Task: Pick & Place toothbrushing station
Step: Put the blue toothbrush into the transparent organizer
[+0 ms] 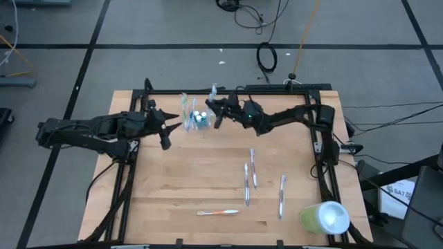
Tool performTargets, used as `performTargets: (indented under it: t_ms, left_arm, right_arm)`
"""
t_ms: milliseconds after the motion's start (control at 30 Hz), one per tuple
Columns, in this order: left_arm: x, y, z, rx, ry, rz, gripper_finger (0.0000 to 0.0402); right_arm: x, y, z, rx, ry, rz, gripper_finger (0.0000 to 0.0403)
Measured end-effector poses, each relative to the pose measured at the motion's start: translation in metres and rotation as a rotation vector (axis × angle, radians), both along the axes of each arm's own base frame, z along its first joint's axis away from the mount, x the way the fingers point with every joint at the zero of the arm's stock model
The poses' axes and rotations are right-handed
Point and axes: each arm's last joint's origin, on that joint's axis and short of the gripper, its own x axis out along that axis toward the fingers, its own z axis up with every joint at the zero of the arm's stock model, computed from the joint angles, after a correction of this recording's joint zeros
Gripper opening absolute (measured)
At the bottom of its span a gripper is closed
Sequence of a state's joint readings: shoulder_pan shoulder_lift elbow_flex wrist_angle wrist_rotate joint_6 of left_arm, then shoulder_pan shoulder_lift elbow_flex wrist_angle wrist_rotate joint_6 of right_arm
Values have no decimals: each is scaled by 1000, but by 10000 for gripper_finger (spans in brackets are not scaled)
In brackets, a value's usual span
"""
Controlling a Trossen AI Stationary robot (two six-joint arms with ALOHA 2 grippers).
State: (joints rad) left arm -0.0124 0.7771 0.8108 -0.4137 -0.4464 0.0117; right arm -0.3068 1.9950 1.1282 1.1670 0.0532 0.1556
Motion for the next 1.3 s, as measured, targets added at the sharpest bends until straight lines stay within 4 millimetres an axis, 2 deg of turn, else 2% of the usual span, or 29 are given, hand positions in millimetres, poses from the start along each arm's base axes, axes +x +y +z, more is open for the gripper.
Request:
performTargets:
  t_ms: [100, 233, 367, 533, 700, 867, 1100, 1300]
  left_arm:
    - [-1, 0, -4, -20, 35, 12, 152]
    - [-2, 0, -7, -30, 58, 17, 152]
    - [-3, 0, -7, -31, 61, 17, 152]
    - [-3, 0, -7, -31, 62, 17, 152]
    - [-3, 0, -7, -38, 59, 20, 152]
    - [-3, 0, -7, -42, 57, 22, 152]
    - [-3, 0, -7, -54, 50, 27, 152]
    - [-3, 0, -7, -68, 43, 32, 152]
  right_arm:
    - [9, -16, -13, 30, 16, -38, 23]
    - [8, -27, -30, 61, 70, -99, 17]
    - [8, -29, -35, 132, 92, -91, 20]
    - [8, -29, -48, 213, 204, -98, 25]
    - [8, -29, -53, 224, 256, -100, 21]
    - [8, -28, -58, 231, 308, -101, 57]
    - [7, -28, -58, 240, 320, -101, 122]
    - [0, -25, -25, 177, 340, -102, 158]
